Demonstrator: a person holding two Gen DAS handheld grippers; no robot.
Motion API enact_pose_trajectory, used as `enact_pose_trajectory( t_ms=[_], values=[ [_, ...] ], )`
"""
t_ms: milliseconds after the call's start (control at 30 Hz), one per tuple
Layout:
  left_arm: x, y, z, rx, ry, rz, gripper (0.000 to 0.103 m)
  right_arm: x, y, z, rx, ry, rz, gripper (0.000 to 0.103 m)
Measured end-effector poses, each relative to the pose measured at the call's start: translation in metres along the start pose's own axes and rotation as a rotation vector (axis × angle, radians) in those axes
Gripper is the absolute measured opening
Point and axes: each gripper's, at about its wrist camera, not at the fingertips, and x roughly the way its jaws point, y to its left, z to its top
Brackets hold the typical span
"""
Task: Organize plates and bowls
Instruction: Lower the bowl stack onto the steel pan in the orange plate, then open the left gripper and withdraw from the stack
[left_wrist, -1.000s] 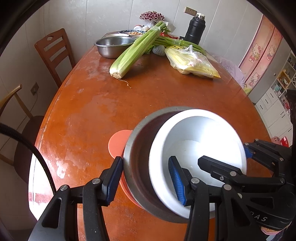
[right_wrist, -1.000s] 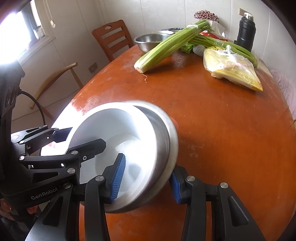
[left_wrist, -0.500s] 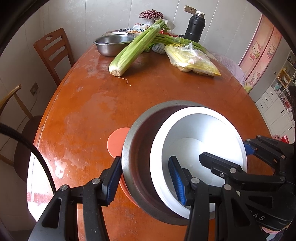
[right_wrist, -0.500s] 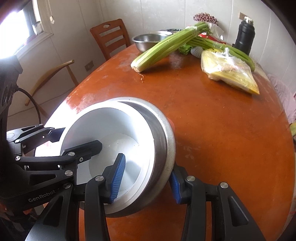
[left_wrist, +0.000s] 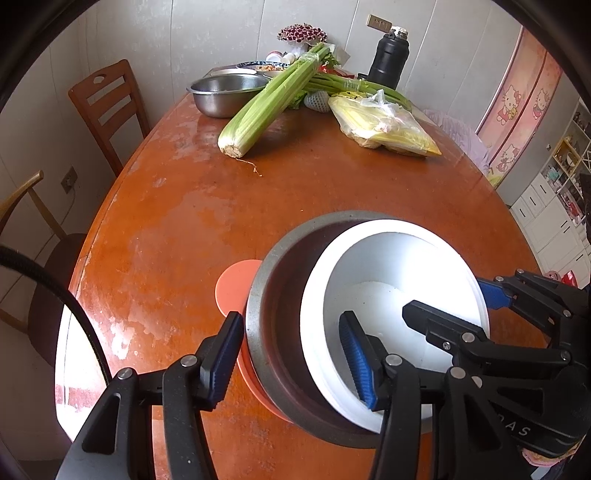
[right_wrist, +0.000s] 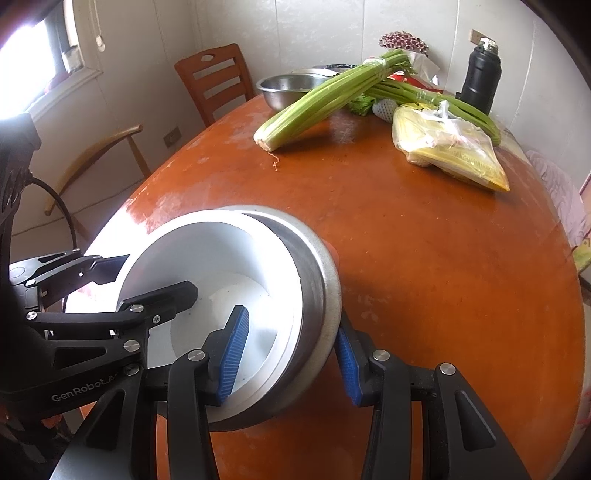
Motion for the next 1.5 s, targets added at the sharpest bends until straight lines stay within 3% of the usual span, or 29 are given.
enact_pose_trajectory(
  t_ms=[533,867,1500],
  values=[
    [-0.021,0.002,0.001,-0.013,-0.059,0.024,0.063,-0.011,-0.005,-0.001,0.029,-0.042,-0.014,0.049],
    [-0.053,-0.004,-0.006,-0.013,-0.136,0.078,0.065,-0.043,-0.002,-0.004,0.024,-0.129,-0.01,0.051],
    [-0.085,-0.043,-0.079,-0.032,-0.191,0.132,0.069,-0.085,0.003,-0.082,0.005,-0.171,-0.014,0.058]
  ],
)
